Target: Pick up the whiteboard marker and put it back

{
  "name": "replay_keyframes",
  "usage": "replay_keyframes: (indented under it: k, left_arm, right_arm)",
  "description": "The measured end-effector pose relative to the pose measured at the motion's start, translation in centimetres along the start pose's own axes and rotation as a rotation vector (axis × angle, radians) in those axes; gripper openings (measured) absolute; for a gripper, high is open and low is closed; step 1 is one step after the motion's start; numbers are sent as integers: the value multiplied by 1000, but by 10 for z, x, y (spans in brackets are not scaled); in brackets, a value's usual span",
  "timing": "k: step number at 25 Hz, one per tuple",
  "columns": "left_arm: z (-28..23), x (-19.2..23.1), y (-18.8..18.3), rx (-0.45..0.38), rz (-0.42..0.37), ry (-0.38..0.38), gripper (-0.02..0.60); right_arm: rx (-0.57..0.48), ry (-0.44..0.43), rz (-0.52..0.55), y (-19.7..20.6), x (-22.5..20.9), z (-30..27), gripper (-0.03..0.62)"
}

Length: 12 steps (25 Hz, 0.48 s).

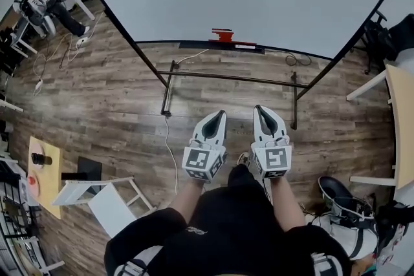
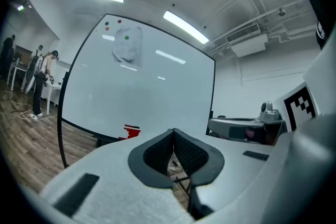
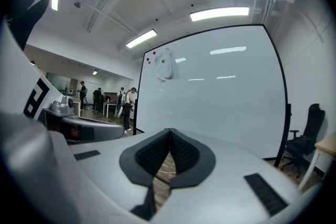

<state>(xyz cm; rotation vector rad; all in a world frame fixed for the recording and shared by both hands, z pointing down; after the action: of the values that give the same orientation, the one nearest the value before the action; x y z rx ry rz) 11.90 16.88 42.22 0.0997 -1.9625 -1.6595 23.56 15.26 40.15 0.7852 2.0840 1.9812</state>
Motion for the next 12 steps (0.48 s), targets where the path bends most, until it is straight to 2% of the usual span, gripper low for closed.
replay_keyframes:
  k: [6,9,12]
  left_arm:
    - [-70,4,4,40,-7,-48,6]
    - [-91,14,6,53,9,-80,6]
    - [-105,31,5,64,12,-118,6]
  right_arm:
    - [72,-16,50,28,-66,-48,3]
    - [98,-48,87,45,-79,-76,3]
    - [122,-46,125,38,-85,-105,3]
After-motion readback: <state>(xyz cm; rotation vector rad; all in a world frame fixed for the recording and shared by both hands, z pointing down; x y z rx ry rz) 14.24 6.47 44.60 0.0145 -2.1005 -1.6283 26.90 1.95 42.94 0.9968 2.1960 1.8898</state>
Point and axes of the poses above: the fingertips, and each gripper's own axes: z backward along the fingers, x to its left, y out of its underside, the point moved 2 cm from there along z, backward along the fingers, and after that the axes turned 9 degrees about z, right-handed, at the moved point
